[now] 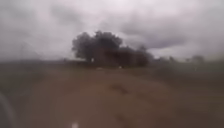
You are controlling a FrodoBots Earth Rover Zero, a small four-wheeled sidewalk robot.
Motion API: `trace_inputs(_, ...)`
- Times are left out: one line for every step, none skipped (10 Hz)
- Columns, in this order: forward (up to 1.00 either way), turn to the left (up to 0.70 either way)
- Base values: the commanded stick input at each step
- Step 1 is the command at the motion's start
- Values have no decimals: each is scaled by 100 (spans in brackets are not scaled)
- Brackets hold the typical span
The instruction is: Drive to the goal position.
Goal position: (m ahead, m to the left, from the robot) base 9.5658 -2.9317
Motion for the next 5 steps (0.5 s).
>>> trace_inputs(70,0)
trace_inputs(70,0)
trace_inputs(70,0)
trace_inputs(70,0)
trace_inputs(70,0)
